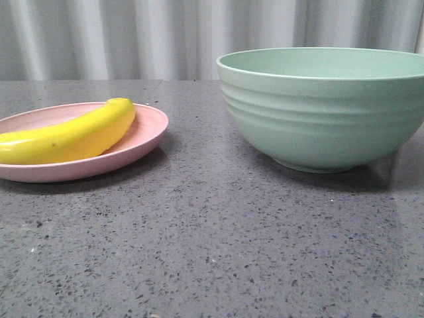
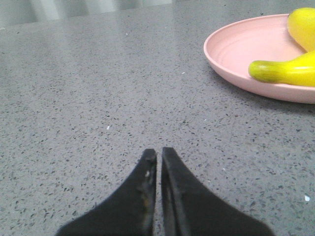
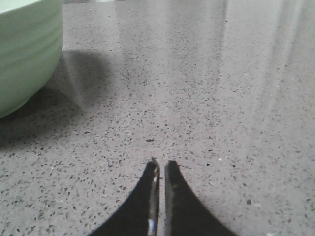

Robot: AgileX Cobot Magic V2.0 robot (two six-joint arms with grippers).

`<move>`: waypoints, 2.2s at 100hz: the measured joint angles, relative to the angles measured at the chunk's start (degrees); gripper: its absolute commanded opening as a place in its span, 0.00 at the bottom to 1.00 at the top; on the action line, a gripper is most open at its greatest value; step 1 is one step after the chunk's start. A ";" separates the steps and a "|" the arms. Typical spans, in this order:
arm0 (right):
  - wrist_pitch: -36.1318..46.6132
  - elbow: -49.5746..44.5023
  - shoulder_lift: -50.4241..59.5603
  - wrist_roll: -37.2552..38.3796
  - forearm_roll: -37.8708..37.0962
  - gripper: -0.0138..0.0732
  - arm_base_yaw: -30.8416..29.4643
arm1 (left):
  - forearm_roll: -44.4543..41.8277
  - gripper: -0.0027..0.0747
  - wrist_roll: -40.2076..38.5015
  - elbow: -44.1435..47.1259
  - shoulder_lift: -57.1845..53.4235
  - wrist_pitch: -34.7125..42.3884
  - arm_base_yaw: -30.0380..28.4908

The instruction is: Transfer banana from pink plate to green bowl

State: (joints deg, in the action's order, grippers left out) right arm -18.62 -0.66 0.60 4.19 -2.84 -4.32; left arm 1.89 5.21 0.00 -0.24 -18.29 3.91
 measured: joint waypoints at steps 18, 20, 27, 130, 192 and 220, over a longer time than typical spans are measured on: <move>0.00 0.00 0.00 0.00 0.00 0.08 0.00 | 0.00 0.01 0.00 0.00 0.00 0.00 0.00; 0.00 0.00 0.00 0.00 0.00 0.08 0.00 | 0.00 0.01 0.00 0.00 0.00 0.00 0.00; 0.00 0.00 0.00 0.00 0.00 0.08 0.00 | 0.00 0.01 0.00 0.00 0.00 0.00 0.00; 0.00 0.00 0.00 0.00 0.09 0.08 0.00 | -2.63 0.01 0.00 -0.02 0.00 6.24 0.00; 5.65 0.00 0.00 0.00 0.82 0.08 0.00 | -0.84 0.01 0.00 0.00 0.00 13.94 0.00; 12.96 0.00 0.00 0.00 0.82 0.08 0.00 | 0.51 0.01 0.00 -0.02 0.00 16.15 0.00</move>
State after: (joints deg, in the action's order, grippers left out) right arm -5.65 -0.66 0.60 4.19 -2.01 -4.32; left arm 2.39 5.21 -0.02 -0.24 -2.14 3.91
